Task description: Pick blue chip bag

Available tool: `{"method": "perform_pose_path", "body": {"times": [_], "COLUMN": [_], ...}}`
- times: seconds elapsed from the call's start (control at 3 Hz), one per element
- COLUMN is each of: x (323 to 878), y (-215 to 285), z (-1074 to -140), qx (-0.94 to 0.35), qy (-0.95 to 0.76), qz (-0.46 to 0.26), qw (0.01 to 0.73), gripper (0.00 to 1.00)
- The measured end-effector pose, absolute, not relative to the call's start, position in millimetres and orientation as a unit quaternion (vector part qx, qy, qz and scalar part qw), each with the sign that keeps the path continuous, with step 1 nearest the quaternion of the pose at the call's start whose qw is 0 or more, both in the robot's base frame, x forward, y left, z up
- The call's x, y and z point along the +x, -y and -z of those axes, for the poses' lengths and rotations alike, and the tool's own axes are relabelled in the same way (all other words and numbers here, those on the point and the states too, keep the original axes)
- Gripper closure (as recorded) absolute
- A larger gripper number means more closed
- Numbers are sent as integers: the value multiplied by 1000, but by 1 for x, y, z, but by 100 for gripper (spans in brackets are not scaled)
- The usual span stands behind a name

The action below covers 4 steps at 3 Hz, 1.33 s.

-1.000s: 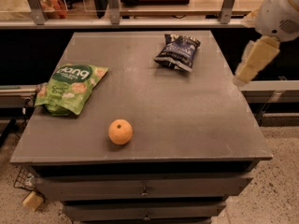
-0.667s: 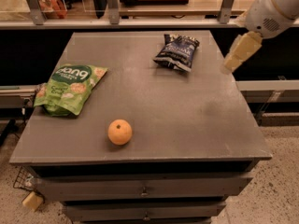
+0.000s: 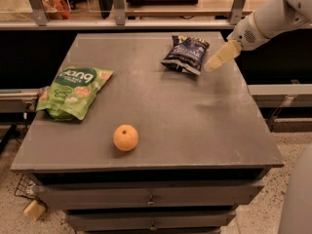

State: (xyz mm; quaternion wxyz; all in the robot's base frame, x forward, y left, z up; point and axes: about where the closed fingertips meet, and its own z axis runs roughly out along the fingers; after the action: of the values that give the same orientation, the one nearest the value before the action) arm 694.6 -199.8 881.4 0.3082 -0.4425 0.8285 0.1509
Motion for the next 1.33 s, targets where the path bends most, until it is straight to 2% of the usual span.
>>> {"method": "perform_pose_path", "body": {"times": [0.67, 1.0, 1.33], "x": [725, 730, 737], "y": [168, 153, 148], "z": [-865, -859, -847], "qx": [-380, -364, -341], "qy": [-837, -840, -848], "qz": [-225, -240, -241], "qw": [323, 324, 327], "gripper": [0, 17, 40]}}
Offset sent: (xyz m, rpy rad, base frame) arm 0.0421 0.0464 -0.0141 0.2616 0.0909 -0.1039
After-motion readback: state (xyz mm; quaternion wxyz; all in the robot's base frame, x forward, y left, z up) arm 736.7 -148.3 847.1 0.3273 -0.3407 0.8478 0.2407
